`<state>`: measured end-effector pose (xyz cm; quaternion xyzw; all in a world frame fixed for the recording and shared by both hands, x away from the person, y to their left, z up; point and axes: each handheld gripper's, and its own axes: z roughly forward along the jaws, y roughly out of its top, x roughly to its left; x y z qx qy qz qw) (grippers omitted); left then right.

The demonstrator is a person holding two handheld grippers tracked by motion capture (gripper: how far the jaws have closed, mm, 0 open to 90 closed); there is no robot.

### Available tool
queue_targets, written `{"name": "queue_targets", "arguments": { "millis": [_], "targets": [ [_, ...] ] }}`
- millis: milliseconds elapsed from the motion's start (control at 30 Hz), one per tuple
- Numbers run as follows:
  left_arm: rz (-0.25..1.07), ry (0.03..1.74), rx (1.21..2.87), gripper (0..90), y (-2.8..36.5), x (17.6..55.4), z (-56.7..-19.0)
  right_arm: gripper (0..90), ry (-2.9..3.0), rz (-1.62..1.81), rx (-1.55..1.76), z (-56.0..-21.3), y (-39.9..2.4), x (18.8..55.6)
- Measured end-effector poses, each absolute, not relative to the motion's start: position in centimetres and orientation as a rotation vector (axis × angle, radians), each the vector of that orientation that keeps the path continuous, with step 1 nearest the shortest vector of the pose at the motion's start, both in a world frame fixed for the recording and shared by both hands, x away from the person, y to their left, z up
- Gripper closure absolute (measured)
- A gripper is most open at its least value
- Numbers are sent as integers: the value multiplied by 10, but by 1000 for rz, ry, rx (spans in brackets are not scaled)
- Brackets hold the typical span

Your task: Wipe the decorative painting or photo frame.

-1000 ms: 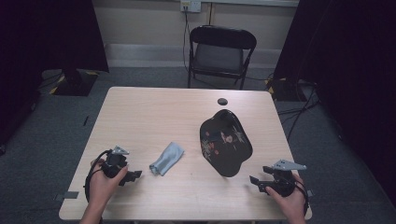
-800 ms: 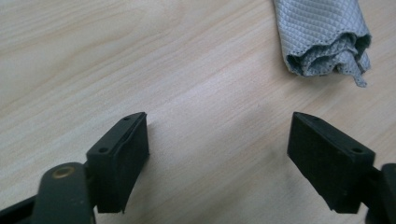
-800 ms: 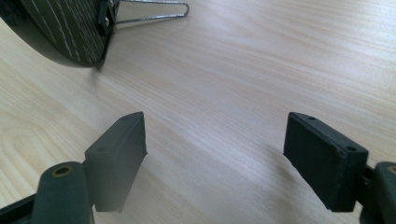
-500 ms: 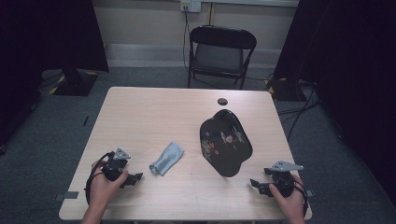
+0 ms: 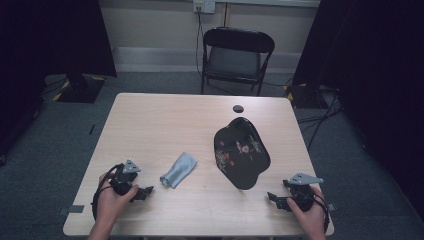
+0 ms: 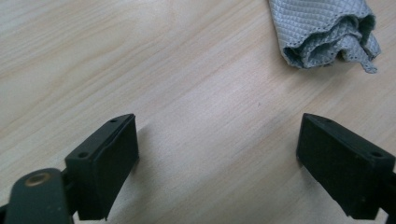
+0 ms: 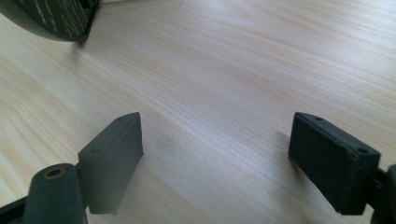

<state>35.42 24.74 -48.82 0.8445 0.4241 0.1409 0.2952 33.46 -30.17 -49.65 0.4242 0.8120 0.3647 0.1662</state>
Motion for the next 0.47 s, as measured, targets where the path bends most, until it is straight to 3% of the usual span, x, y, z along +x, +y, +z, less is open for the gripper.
{"name": "queue_targets", "arguments": {
  "millis": [467],
  "targets": [
    [386,1115,2231,64,246,352,-491,157,2303,1011,1175,-499,-298,335]
  ]
}}
